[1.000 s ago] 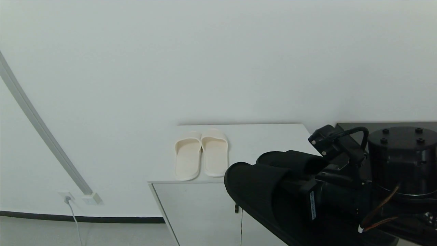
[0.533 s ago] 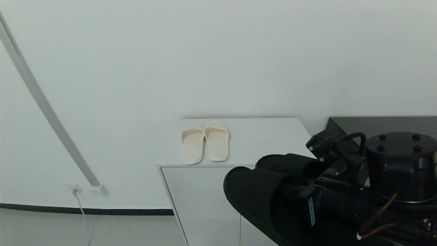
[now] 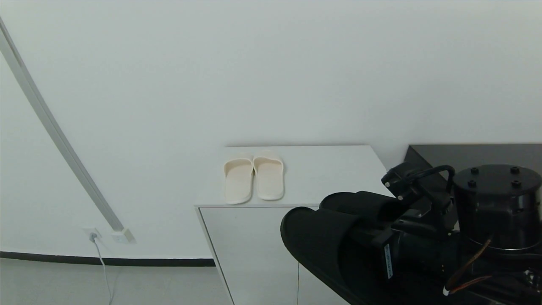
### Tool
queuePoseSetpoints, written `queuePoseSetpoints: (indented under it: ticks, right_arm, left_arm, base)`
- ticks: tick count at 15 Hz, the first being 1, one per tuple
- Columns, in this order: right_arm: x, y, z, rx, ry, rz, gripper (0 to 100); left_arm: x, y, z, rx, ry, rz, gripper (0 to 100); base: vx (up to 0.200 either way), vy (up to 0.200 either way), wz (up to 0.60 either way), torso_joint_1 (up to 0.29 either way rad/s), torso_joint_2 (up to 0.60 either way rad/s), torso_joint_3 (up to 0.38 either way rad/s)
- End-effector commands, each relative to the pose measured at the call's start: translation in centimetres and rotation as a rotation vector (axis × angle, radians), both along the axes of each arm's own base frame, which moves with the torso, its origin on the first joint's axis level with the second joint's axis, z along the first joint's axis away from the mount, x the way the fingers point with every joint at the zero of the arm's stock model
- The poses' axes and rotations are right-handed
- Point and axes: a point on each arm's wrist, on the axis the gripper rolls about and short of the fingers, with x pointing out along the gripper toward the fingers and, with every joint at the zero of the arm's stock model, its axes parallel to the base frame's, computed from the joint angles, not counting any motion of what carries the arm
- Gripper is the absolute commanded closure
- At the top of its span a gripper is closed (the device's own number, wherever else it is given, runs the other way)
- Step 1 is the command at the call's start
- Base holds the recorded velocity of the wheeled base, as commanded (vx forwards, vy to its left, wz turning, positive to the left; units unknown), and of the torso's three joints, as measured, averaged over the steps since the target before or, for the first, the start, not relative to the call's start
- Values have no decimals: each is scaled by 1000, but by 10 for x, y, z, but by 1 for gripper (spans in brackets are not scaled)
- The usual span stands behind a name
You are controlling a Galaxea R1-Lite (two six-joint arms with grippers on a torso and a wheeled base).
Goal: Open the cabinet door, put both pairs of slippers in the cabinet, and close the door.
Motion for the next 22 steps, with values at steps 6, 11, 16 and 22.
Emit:
queuePoseSetpoints:
  ticks: [6,11,16,22]
  right_arm:
    - [-1,-1,-3,-11,6,3,100]
    - [-1,-1,-8,-34,8,12,100]
    - [0,0,-12,-48,18,13,100]
    - [-1,0,-15,-57,25,12,100]
  left_arm:
    - [0,0,0,0,3,-2,0]
    - [0,0,0,0,1,-1,0]
    - [0,0,0,0,0,-2,0]
    - [0,0,0,0,0,-1,0]
  base:
    - [0,0,0,-116,270,150]
    - [0,0,0,-173,390,216]
    - [0,0,0,-227,539,306]
    - [0,0,0,-215,535,325]
